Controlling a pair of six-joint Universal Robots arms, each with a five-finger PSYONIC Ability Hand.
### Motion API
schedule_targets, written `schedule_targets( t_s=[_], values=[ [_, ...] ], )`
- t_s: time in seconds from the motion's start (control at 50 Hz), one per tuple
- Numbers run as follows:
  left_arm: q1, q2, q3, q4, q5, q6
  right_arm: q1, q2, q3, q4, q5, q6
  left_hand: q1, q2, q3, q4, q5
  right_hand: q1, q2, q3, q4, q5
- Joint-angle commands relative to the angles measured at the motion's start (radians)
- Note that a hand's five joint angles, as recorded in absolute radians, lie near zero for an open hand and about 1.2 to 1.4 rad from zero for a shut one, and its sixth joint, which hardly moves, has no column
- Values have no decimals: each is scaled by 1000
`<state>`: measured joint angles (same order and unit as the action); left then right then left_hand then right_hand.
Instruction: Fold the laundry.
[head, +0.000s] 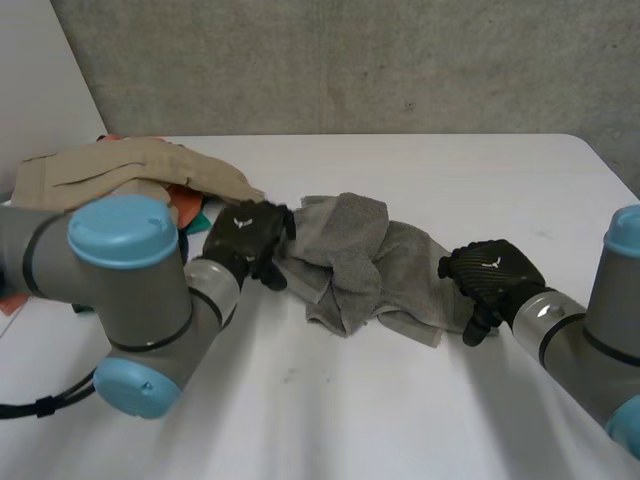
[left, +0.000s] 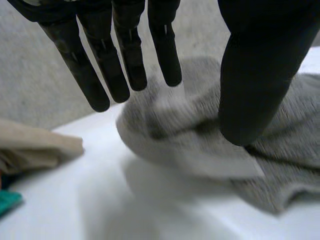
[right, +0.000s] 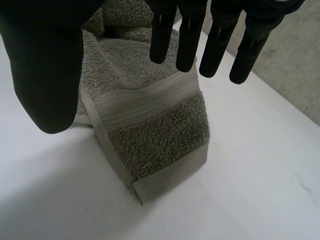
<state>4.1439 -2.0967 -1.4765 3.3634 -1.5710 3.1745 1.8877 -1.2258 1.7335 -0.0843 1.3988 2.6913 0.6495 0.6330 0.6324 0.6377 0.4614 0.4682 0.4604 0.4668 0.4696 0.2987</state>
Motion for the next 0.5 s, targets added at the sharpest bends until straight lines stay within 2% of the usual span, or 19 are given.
schedule_targets(
  t_s=[0.02, 0.06, 0.22, 0.26, 0.3, 0.32, 0.34, 0.36, 0.42, 0.44, 0.5],
  values=[
    [1, -77, 13, 39, 28, 2, 7, 90, -26, -98, 5, 10, -33, -17, -16, -21, -20, 87, 94, 88, 85, 82],
    [1, -106, 37, 42, 28, 2, 7, 109, -35, -109, 5, 10, -101, -85, -84, -89, -87, 87, 94, 88, 85, 82],
    [-2, -258, 194, 36, 31, 16, 7, 210, -80, -161, 15, 10, -128, -111, -111, -116, -114, 142, 150, 143, 141, 137],
    [-2, -282, 220, 34, 31, 24, 7, 232, -94, -172, 26, 10, -122, -105, -105, -110, -108, 285, 293, 287, 284, 280],
    [-2, -310, 251, 34, 32, 38, 7, 239, -103, -184, 35, 12, -87, -70, -70, -75, -73, 552, 560, 553, 550, 547],
    [-4, -316, 258, 34, 32, 42, 7, 241, -107, -196, 43, 10, -46, -29, -29, -34, -32, 800, 808, 802, 799, 795],
    [-4, -322, 268, 37, 32, 51, 7, 239, -111, -202, 46, 12, 62, 78, 79, 74, 76, 927, 935, 928, 925, 922],
    [-4, -332, 280, 43, 32, 67, 7, 236, -111, -209, 49, 12, 281, 298, 298, 293, 295, 928, 936, 929, 927, 923],
    [-2, -338, 300, 45, 32, 96, -1, 229, -111, -222, 51, 12, 661, 677, 678, 672, 674, 928, 936, 930, 927, 923],
    [-2, -333, 312, 45, 31, 113, -2, 229, -111, -221, 49, 10, 746, 762, 763, 758, 759, 928, 936, 930, 927, 923],
    [-1, -322, 318, 45, 28, 128, -6, 207, -115, -210, 58, 4, 747, 763, 764, 759, 760, 928, 936, 930, 927, 923]
  ],
)
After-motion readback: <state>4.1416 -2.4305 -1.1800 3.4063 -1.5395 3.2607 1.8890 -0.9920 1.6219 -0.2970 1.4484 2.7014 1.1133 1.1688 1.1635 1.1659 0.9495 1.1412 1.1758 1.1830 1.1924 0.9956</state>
